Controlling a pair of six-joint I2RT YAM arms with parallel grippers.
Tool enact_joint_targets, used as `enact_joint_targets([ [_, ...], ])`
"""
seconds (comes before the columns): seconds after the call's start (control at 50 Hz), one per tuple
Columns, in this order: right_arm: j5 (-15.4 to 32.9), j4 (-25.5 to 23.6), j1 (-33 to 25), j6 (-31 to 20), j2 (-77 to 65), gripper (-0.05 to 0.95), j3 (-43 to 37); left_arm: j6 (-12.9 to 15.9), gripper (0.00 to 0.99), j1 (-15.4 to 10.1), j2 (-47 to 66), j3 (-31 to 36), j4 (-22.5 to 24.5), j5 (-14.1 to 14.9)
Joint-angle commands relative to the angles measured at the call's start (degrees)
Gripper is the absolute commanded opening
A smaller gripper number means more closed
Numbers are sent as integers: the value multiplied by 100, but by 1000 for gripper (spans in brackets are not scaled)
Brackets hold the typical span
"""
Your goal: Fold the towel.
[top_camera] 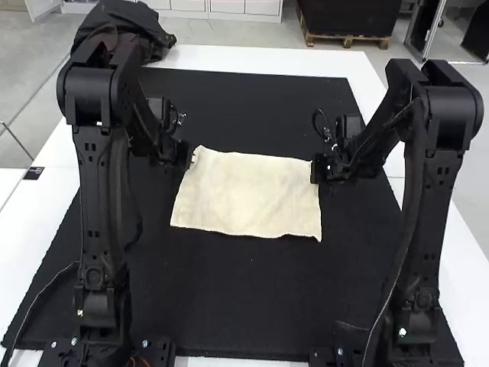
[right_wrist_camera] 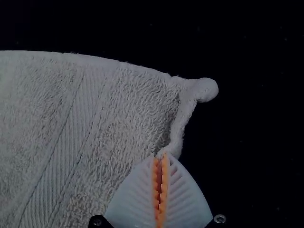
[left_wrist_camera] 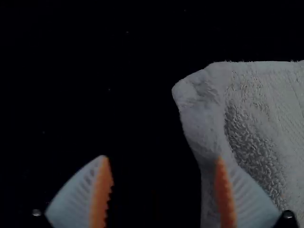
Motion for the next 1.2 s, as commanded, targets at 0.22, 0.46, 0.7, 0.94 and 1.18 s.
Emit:
enact_joint_targets([
  [0.22,-153,-2,-60,158,-199,-23,-147,172,23,2,166,-367,352,235],
  [0.46,-153,7,-42,158,-146,-23,-209,-12,72,134,-194,-95,457,252],
  [0.7,-162,33,-51,158,-146,-21,-288,-144,718,72,-405,125,229,252],
  [0.94,-206,42,-60,158,-146,-21,-297,-135,869,-51,-440,81,132,252],
  [1.18,-206,103,-60,202,-146,-23,-279,-118,870,-183,-396,-7,88,244],
])
